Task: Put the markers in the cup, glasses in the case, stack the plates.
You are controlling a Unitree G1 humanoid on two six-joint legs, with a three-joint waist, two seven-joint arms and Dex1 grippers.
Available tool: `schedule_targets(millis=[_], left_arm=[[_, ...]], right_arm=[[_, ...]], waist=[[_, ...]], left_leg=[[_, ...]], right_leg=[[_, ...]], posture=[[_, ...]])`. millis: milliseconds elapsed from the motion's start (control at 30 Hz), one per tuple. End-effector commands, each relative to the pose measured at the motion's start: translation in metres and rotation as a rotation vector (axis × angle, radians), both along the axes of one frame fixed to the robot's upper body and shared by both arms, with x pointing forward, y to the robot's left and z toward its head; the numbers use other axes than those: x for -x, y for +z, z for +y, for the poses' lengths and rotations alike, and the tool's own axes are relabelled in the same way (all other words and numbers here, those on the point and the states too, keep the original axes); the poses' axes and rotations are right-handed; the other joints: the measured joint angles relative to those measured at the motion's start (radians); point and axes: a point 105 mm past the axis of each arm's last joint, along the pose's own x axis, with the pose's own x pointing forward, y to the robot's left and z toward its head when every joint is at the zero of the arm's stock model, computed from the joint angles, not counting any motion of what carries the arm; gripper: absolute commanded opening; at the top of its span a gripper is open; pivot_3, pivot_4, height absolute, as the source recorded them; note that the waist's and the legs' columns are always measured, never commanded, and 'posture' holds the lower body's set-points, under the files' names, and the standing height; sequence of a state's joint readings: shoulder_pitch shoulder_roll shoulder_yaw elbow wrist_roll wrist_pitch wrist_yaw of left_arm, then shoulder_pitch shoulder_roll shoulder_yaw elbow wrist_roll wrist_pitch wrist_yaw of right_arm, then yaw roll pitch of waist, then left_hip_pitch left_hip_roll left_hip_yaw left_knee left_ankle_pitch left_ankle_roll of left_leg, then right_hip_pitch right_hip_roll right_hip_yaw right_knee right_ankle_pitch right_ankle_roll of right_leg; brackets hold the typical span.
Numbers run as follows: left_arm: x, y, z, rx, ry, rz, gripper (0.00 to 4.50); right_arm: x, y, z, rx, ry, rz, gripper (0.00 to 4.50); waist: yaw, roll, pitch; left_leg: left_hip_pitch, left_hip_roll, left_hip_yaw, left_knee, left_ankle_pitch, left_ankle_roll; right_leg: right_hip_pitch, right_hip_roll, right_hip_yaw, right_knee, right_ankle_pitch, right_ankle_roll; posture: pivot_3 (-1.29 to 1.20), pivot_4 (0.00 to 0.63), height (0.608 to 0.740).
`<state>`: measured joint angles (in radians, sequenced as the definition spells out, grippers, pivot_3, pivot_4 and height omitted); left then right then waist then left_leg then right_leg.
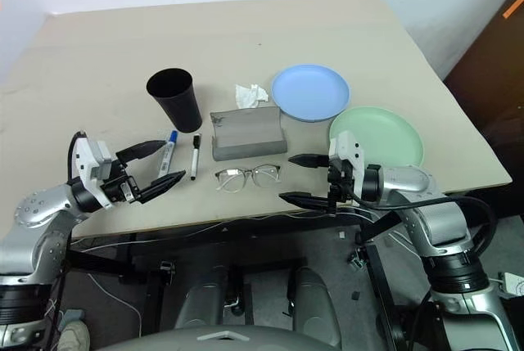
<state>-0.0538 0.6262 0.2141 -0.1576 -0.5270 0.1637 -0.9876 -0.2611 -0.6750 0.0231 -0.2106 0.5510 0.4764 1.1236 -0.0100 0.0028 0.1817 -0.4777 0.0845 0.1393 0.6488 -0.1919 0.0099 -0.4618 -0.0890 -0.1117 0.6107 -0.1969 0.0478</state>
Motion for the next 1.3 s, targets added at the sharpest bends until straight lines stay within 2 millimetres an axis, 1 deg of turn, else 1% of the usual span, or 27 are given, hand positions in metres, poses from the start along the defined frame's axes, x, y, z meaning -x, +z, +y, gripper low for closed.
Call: schedule_targets(millis=[33, 167, 300, 400, 533, 667, 767, 833, 867, 1000, 1067, 1200, 1300], left_arm=[[-0.001, 0.01, -0.007, 0.0, -0.03, -0.05, 4.45], [-0.003, 0.01, -0.012, 0.008, -0.036, -0.056, 4.45], [-0.001, 0.012, -0.013, 0.008, -0.045, -0.052, 4.45], [0.0, 0.014, -0.013, 0.011, -0.044, -0.051, 4.45], [0.004, 0.009, -0.018, 0.002, -0.08, -0.028, 4.45], [0.0, 0.011, -0.03, 0.02, -0.116, -0.036, 4.45], [0.003, 0.003, -0.045, -0.027, -0.196, -0.034, 4.45], [0.001, 0.003, -0.054, -0.014, -0.218, -0.038, 4.45], [-0.002, 0.004, -0.059, 0.003, -0.222, -0.04, 4.45], [0.003, 0.004, -0.076, 0.027, -0.302, -0.032, 4.45], [0.001, 0.004, -0.081, 0.036, -0.306, -0.036, 4.45], [0.001, 0.003, -0.083, 0.038, -0.315, -0.047, 4.45], [-0.001, 0.005, -0.083, 0.041, -0.311, -0.058, 4.45]], right_arm=[[0.001, 0.014, -0.002, -0.002, -0.01, -0.06, 4.5], [-0.003, 0.018, -0.001, -0.009, -0.039, -0.072, 4.5], [0.0, 0.026, 0.002, -0.032, -0.033, -0.062, 4.5], [-0.002, 0.025, -0.005, -0.008, -0.048, -0.055, 4.5], [-0.004, 0.026, -0.014, -0.004, -0.089, -0.058, 4.5], [-0.008, 0.029, -0.03, 0.008, -0.155, -0.078, 4.5], [-0.01, 0.03, -0.043, 0.019, -0.22, -0.072, 4.5], [-0.014, 0.028, -0.053, 0.035, -0.268, -0.05, 4.5], [-0.017, 0.027, -0.059, 0.049, -0.29, -0.043, 4.5], [-0.029, 0.021, -0.076, 0.166, -0.389, -0.03, 4.5], [-0.038, 0.016, -0.088, 0.237, -0.451, 0.004, 4.5], [-0.042, 0.0, -0.108, 0.387, -0.502, 0.15, 4.5], [-0.046, -0.01, -0.12, 0.484, -0.542, 0.239, 4.5]], waist=[[0.0, 0.0, 0.0], [0.002, 0.0, 0.0], [0.001, 0.0, 0.0], [0.001, 0.0, 0.0], [0.002, 0.0, 0.0], [0.004, 0.0, 0.0], [0.007, 0.0, 0.0], [0.009, 0.0, 0.0], [0.012, 0.0, 0.0], [0.017, 0.0, 0.0], [0.018, 0.0, 0.0], [0.02, 0.0, 0.0], [0.02, 0.0, 0.0]], left_leg=[[0.0, 0.0, 0.0, 0.0, 0.0, 0.0], [0.0, 0.0, -0.001, 0.001, 0.0, 0.0], [0.001, 0.0, -0.001, 0.001, 0.0, 0.0], [0.0, 0.0, -0.001, 0.001, 0.0, 0.0], [0.0, 0.0, 0.0, 0.001, 0.0, 0.0], [0.0, 0.0, -0.001, 0.001, 0.0, 0.0], [0.0, 0.0, -0.001, 0.001, 0.0, 0.0], [0.0, -0.001, 0.0, 0.001, 0.0, 0.0], [0.0, -0.001, 0.0, 0.001, 0.0, 0.0], [0.0, -0.001, 0.0, 0.003, 0.0, 0.0], [0.0, -0.001, 0.0, 0.003, 0.0, 0.0], [0.0, -0.001, -0.001, 0.005, 0.0, 0.0], [0.0, -0.001, -0.001, 0.005, 0.0, 0.0]], right_leg=[[0.0, 0.0, 0.0, 0.0, 0.0, 0.0], [-0.001, 0.0, 0.0, 0.001, 0.0, 0.0], [0.0, 0.0, 0.0, 0.001, 0.0, 0.0], [0.0, 0.0, 0.0, 0.001, 0.0, 0.0], [0.0, 0.0, 0.0, 0.001, 0.0, 0.0], [0.0, 0.0, 0.0, 0.001, 0.0, 0.0], [0.0, 0.0, 0.0, 0.001, 0.0, 0.0], [0.001, 0.0, 0.0, 0.001, 0.0, 0.0], [0.002, 0.0, 0.0, 0.001, 0.0, 0.0], [0.002, 0.001, 0.0, 0.002, 0.0, 0.0], [0.001, 0.001, 0.0, 0.003, 0.0, 0.0], [0.001, 0.001, 0.0, 0.004, 0.0, 0.0], [0.0, 0.001, 0.0, 0.004, -0.001, 0.001]], posture=[[0.0, 0.15, 0.701], [0.0, 0.15, 0.701], [0.0, 0.15, 0.701], [0.0, 0.15, 0.701], [0.0, 0.15, 0.701], [0.0, 0.15, 0.701], [0.0, 0.15, 0.701], [0.0, 0.15, 0.701], [0.0, 0.15, 0.701], [0.0, 0.15, 0.701], [0.0, 0.15, 0.701], [0.0, 0.15, 0.701], [0.0, 0.15, 0.701]])
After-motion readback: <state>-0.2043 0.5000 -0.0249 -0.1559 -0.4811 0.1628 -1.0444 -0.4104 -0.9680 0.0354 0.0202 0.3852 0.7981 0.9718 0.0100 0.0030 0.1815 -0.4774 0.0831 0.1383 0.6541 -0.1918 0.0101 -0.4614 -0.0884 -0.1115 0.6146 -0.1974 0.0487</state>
